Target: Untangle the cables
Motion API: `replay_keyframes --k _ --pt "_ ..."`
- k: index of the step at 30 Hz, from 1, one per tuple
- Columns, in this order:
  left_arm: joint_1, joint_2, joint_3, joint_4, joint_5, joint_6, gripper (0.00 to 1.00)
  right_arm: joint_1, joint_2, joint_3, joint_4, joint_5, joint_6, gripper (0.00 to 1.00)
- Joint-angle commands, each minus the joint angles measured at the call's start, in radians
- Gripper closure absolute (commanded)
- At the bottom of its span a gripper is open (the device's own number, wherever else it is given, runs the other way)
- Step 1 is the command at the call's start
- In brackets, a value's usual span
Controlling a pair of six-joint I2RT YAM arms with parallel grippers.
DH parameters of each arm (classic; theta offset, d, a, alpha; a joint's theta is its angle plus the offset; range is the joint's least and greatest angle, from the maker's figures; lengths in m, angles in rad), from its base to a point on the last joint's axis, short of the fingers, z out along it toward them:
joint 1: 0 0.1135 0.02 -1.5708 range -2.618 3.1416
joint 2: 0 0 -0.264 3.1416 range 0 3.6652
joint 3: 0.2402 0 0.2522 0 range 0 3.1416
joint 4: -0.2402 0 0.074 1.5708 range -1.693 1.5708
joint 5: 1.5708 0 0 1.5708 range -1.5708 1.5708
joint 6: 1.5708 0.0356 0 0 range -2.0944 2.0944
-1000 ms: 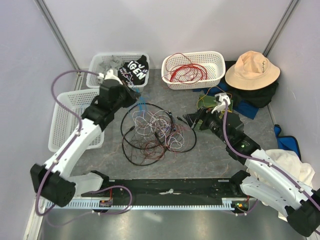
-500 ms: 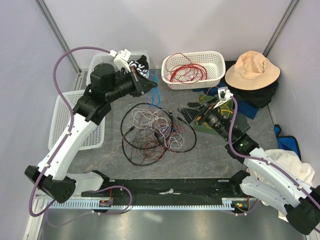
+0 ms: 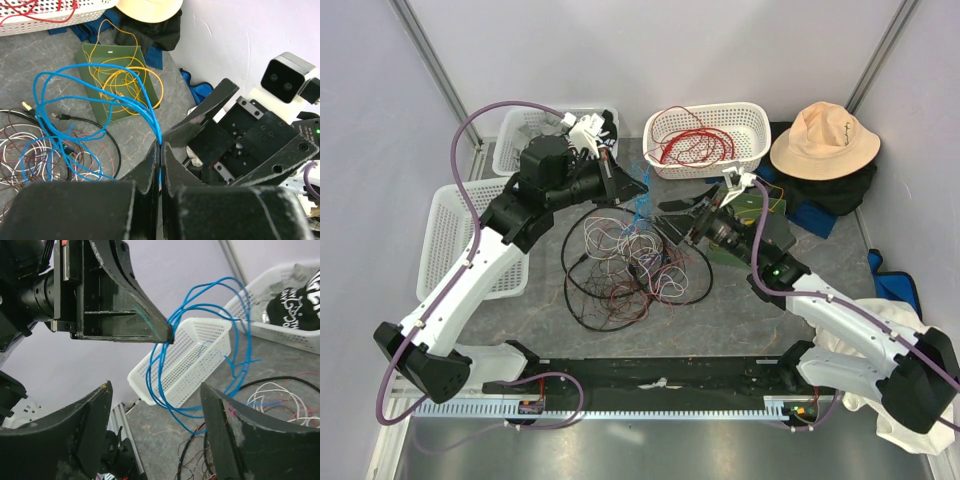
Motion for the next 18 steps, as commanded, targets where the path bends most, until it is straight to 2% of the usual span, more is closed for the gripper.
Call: replay_keyframes --k 1,2,5,6,9,11,12,13,16,18 --pt "-0.012 -0.005 -0.001 0.019 0.011 0.036 0.98 0.05 0.048 0.082 0.045 -0.031 -0.041 0.25" --pt "-0.013 -0.005 -0.001 0.02 0.011 0.035 0.98 0.057 0.057 0.091 0.037 -0.021 -0.05 0.28" --pt "-0.021 -0.005 -0.006 0.022 0.009 0.035 0.98 0.077 0.089 0.122 -0.007 0.002 -0.084 0.5" --pt "-0.021 -0.008 -0.009 0.019 0.008 0.035 0.98 0.077 0.089 0.122 -0.023 0.034 -0.088 0.69" --pt "-0.019 -0.026 -0.015 -0.012 -0.033 0.052 0.95 0.077 0.054 0.116 -0.091 0.123 -0.126 1.0" --pt "-0.019 -0.052 -0.017 -0.04 -0.104 0.072 0.8 0.077 0.01 0.11 -0.124 0.159 -0.154 1.0" --pt "-0.019 -0.061 -0.02 -0.067 -0.131 0.078 0.69 0.077 -0.004 0.113 -0.156 0.173 -0.165 1.0" --pt "-0.019 -0.086 -0.026 -0.079 -0.189 0.082 0.5 0.077 -0.03 0.118 -0.177 0.199 -0.174 1.0" --pt "-0.019 -0.139 -0.069 -0.118 -0.335 0.098 0.25 0.077 -0.065 0.153 -0.277 0.243 -0.211 1.0" --pt "-0.019 -0.215 -0.104 -0.115 -0.433 0.111 0.22 0.078 -0.078 0.185 -0.352 0.269 -0.238 1.0"
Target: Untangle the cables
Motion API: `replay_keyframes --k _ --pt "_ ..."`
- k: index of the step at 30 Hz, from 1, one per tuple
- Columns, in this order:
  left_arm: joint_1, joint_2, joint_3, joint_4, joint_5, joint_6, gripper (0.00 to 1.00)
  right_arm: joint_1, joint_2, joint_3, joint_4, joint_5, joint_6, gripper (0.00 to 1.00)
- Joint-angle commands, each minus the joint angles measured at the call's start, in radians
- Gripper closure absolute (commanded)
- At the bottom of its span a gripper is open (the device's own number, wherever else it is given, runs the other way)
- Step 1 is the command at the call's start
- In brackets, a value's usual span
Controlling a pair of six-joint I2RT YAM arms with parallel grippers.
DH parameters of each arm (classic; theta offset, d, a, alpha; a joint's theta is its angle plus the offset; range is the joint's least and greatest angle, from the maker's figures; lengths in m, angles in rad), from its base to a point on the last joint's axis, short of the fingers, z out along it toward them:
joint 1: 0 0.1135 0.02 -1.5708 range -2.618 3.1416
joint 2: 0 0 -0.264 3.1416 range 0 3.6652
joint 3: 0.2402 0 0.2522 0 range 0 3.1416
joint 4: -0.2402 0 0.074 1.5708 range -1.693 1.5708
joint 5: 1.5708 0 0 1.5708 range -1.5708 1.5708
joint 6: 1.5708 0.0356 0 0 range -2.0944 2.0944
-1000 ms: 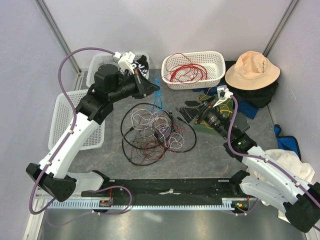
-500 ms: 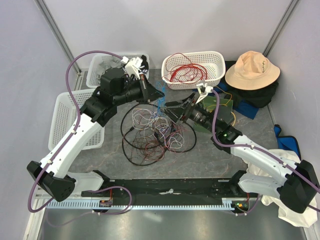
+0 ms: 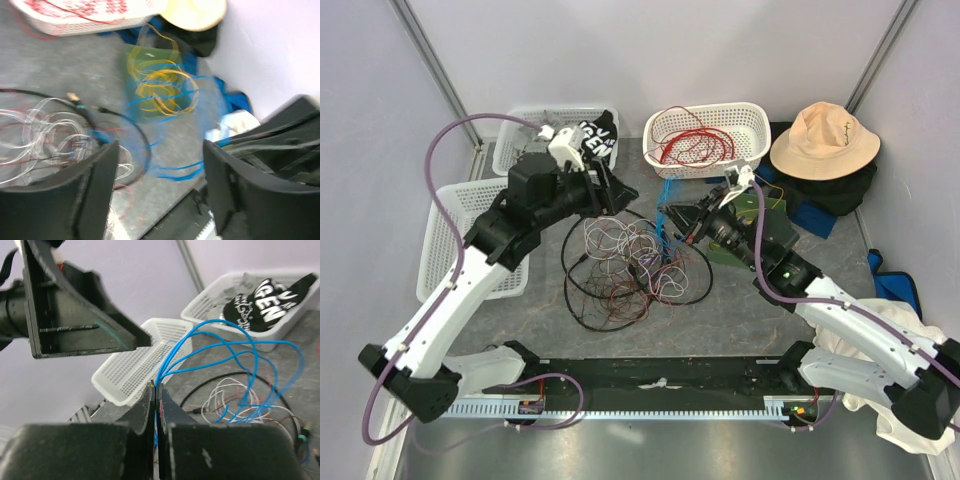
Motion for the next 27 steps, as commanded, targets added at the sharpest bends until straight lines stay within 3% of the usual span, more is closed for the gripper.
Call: replay_keyframes --k 1,5,6,9,13,20,25,27 --pt "-0.002 -0.148 -0.099 -0.009 -0.251 0.062 0.17 0.0 -0.056 0.104 -0.143 0.1 -0.084 1.0" --pt "-0.004 -0.304 -0.271 0.184 -0.178 0.112 0.14 0.0 -0.056 0.159 -0.23 0.103 -0.092 1.0" --pt "-0.004 -0.315 -0.304 0.23 -0.068 0.117 0.14 0.0 -0.055 0.183 -0.243 0.103 -0.08 1.0" --pt "-0.005 -0.331 -0.414 0.381 0.075 0.103 0.15 0.0 -0.044 0.216 -0.267 0.1 -0.062 1.0" --pt "-0.045 -0.366 -0.645 0.679 0.154 0.033 0.19 -0.001 -0.036 0.247 -0.281 0.096 -0.029 1.0" --pt "-0.256 -0.383 -0.945 1.19 -0.071 0.122 0.21 0.0 -0.007 0.285 -0.263 0.056 0.035 1.0" --pt "-0.283 -0.342 -1.102 1.532 -0.165 0.203 0.21 0.0 0.019 0.328 -0.277 0.043 0.058 1.0" --pt "-0.294 -0.323 -1.114 1.568 -0.17 0.231 0.21 0.0 0.025 0.346 -0.294 0.042 0.064 1.0"
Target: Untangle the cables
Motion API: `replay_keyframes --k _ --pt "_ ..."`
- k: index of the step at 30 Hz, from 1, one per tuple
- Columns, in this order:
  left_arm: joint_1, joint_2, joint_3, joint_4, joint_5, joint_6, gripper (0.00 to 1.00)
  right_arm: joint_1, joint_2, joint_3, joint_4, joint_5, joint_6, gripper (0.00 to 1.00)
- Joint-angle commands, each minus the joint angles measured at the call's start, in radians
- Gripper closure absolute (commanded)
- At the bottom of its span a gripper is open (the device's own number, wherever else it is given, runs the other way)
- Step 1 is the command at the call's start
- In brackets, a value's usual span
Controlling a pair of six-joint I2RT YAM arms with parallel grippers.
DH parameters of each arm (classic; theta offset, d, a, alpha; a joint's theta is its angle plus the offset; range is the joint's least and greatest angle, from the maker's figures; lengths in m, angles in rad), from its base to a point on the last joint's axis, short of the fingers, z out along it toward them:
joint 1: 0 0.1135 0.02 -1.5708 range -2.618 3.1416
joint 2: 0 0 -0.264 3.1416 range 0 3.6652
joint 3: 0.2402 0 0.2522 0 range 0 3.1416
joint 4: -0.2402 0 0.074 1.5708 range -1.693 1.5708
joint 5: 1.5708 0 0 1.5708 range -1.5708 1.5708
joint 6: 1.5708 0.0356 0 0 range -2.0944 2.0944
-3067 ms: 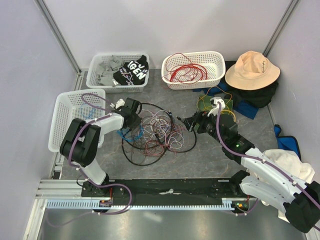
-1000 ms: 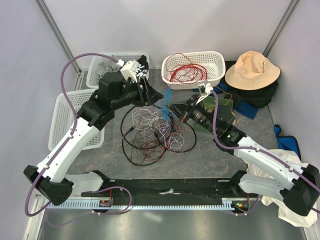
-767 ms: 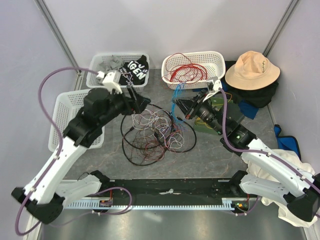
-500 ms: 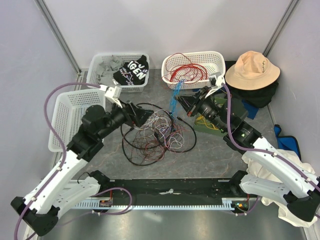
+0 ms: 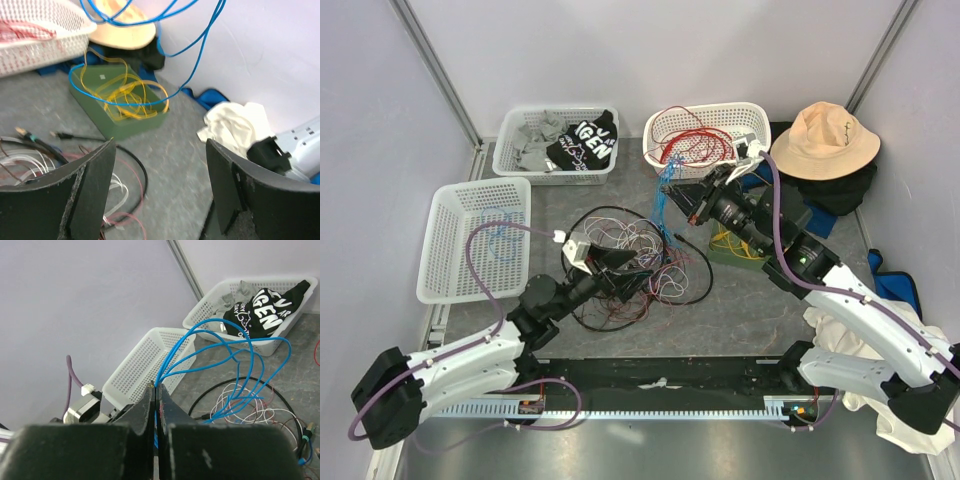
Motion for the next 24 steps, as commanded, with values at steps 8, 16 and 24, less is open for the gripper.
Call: replay_keyframes --k 8,16,24 --pt "-0.15 0.161 -0.021 0.494 -0.242 0.387 0.17 0.0 0.039 0.139 -0.04 -0.035 0.065 1.0" --pt "-0.167 0.38 0.034 0.691 -0.297 0.482 0.15 0.0 0.056 0.166 -0.059 -0.062 0.079 1.0" --pt "-0.17 0.439 0.104 0.738 -0.256 0.499 0.17 0.0 0.035 0.156 -0.064 -0.05 0.068 1.0"
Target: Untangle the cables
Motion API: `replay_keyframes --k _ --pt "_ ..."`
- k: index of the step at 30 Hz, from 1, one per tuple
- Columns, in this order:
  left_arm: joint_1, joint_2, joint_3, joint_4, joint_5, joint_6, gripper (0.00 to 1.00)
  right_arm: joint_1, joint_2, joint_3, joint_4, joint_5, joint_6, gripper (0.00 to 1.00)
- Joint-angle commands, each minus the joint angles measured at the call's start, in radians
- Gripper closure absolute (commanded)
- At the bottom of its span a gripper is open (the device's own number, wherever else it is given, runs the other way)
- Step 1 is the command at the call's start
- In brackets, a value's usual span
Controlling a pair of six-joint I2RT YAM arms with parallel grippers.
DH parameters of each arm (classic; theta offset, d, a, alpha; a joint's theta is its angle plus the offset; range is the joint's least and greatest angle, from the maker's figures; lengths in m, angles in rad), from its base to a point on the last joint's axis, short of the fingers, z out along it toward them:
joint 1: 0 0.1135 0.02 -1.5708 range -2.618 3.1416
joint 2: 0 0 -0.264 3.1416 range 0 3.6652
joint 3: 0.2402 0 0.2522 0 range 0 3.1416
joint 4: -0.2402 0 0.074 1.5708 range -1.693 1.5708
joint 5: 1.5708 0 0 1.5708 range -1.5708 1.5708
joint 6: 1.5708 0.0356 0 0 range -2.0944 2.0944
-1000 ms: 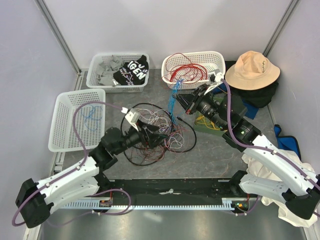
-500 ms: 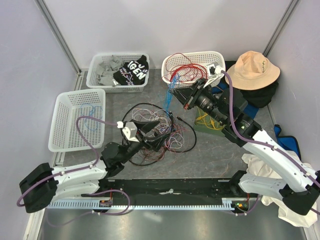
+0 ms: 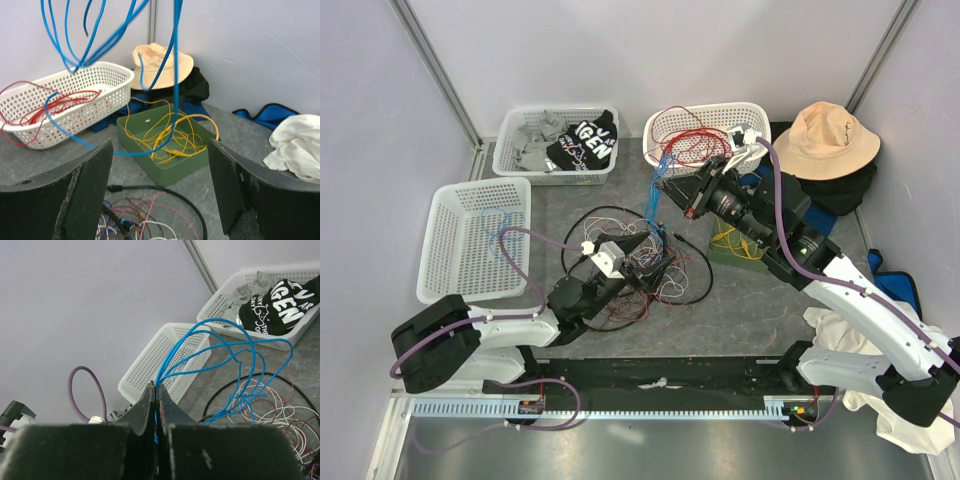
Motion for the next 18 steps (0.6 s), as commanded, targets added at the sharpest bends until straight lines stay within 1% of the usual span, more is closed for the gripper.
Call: replay_keyframes --k 1,5,8,9,11,12,14,15,16,17,18 --pt "-0.01 0.018 0.06 0.214 0.002 0.068 0.17 0.0 -0.023 0.04 0.015 -0.005 0.002 1.0" --pt "-0.01 0.038 0.088 0.22 0.015 0.076 0.19 -0.001 -0.026 0.037 0.015 -0.005 0.001 1.0" --pt "-0.012 0.059 0.118 0.211 0.023 0.078 0.31 0.0 -0.028 0.032 0.017 -0.005 0.002 1.0" --pt "-0.012 0.075 0.125 0.211 0.02 0.078 0.4 0.0 -0.029 0.03 0.015 -0.007 0.004 1.0" --pt "-0.012 0.095 0.14 0.22 0.005 0.082 0.49 0.0 -0.037 0.024 0.015 -0.007 0.007 1.0" --pt "-0.01 0.101 0.145 0.225 0.005 0.082 0.58 -0.001 -0.038 0.02 0.015 -0.008 0.01 1.0" --pt "-0.01 0.122 0.163 0.235 0.003 0.079 0.66 -0.001 -0.046 0.014 0.015 -0.008 0.012 1.0" --pt "-0.012 0.122 0.168 0.234 0.003 0.075 0.8 0.0 -0.048 0.01 0.015 -0.005 0.013 1.0" --pt "-0.01 0.121 0.171 0.229 0.003 0.073 0.91 -0.001 -0.052 0.007 0.017 -0.004 0.013 1.0" --pt "-0.012 0.115 0.171 0.222 -0.012 0.073 0.98 -0.001 -0.063 0.0 0.015 -0.001 0.012 1.0" --pt "-0.012 0.099 0.168 0.193 -0.032 0.061 0.98 0.0 -0.071 -0.005 0.015 0.007 0.005 1.0"
